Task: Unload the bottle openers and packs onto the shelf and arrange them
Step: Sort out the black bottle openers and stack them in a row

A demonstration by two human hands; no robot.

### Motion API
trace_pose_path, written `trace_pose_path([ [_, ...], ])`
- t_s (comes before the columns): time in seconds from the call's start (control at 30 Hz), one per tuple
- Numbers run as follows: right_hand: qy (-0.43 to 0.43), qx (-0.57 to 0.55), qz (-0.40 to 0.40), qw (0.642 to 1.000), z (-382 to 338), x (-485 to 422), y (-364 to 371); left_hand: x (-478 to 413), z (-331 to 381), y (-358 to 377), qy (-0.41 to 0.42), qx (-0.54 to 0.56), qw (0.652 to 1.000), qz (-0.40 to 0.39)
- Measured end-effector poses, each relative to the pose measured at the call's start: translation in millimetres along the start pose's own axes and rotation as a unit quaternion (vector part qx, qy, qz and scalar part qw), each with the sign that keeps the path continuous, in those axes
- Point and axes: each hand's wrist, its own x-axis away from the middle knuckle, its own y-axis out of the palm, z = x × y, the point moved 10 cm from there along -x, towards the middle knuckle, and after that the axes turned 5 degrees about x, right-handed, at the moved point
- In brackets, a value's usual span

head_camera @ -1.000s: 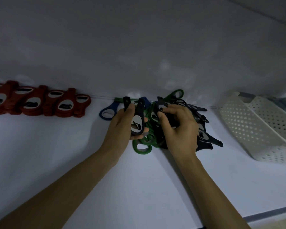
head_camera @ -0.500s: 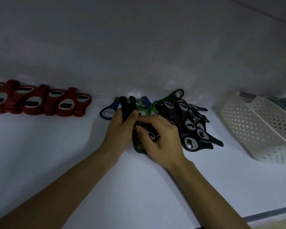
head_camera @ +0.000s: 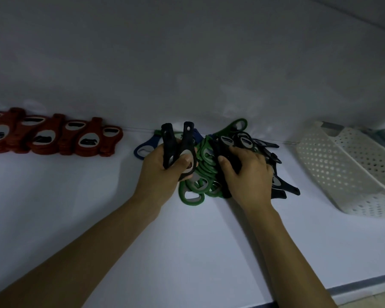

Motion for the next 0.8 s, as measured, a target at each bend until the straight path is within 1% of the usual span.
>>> trace_pose_path([
  [0.1,-0.015,-0.004,0.037,0.999,-3.4,1.4,-9.4,0.9,3.4,0.2,0.016,-0.004,1.0,0.001],
  [0.2,-0.054,-0.025,0.084,0.995,-12.1,3.3,-18.4,0.3,1.9,0.7,0.01,0.001,1.0,0.001],
  [0.27,-0.054,-0.074,0.136,0.986,-12.7,5.3,-30.2,-0.1,-1.4,1.0,-0.007,0.009,1.0,-0.001],
  [0.33,-0.012,-0.157,0.175,0.972,-3.7,6.8,-39.2,0.1,-5.3,2.5,-0.031,0.027,0.999,-0.007],
  [0.37,0.017,-0.214,0.179,0.96,2.2,7.4,-39.4,0.3,-6.7,3.1,-0.041,0.039,0.998,-0.007],
  [0.47,0.08,-0.398,0.162,0.899,11.2,9.8,-31.6,0.5,-6.9,1.0,-0.052,0.057,0.997,0.009],
  [0.53,0.096,-0.467,0.143,0.867,10.3,10.0,-27.5,0.1,-6.4,0.1,-0.056,0.062,0.996,0.016],
  [0.6,0.101,-0.508,0.12,0.847,8.4,8.3,-24.0,0.0,-8.1,1.2,-0.07,0.059,0.996,0.016],
  [0.7,0.109,-0.556,0.059,0.822,5.5,4.2,-12.5,0.2,-11.2,4.0,-0.088,0.063,0.994,0.009],
  [0.73,0.111,-0.563,0.039,0.818,4.1,3.6,-8.6,0.4,-10.4,5.4,-0.083,0.058,0.995,0.002],
  [0.8,0.094,-0.558,0.007,0.825,-2.1,3.1,-4.1,1.9,-6.0,9.4,-0.056,0.035,0.998,-0.019],
])
